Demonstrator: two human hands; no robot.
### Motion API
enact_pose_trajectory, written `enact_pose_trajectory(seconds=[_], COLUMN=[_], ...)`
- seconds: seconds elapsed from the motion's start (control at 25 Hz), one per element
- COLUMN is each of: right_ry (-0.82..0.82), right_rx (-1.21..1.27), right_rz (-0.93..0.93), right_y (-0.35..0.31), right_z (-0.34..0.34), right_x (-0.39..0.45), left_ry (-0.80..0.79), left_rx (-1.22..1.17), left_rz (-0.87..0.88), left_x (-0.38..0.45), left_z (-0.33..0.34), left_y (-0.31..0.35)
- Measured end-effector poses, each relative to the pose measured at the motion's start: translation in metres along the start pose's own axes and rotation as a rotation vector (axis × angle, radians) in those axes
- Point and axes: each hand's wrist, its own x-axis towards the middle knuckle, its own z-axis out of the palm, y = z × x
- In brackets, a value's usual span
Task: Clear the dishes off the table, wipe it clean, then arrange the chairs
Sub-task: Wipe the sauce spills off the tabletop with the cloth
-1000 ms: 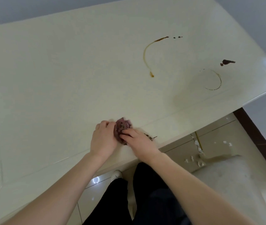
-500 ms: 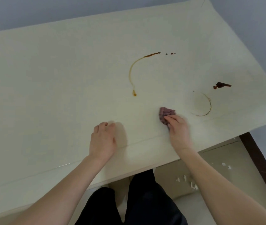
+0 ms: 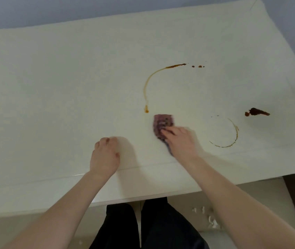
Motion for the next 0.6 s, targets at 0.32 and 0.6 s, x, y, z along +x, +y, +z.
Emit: enact_pose_trajectory(seconds=[0.32,0.6], right_ry=[0.071,-0.364], right_rx=[0.222,0.25], right_rz=[-0.173,-0.548], right_y=[-0.105,-0.25], right_z=[0.016,0.082], right_x=[0.026,0.036], left_ry=[0.188,0.246], left_rx=[-0.171,-0.257], left_rz=[-0.224,-0.45], left_x=[-0.041,-0.065], left_z=[0.001,-0.006], left_y=[-0.043,-0.125])
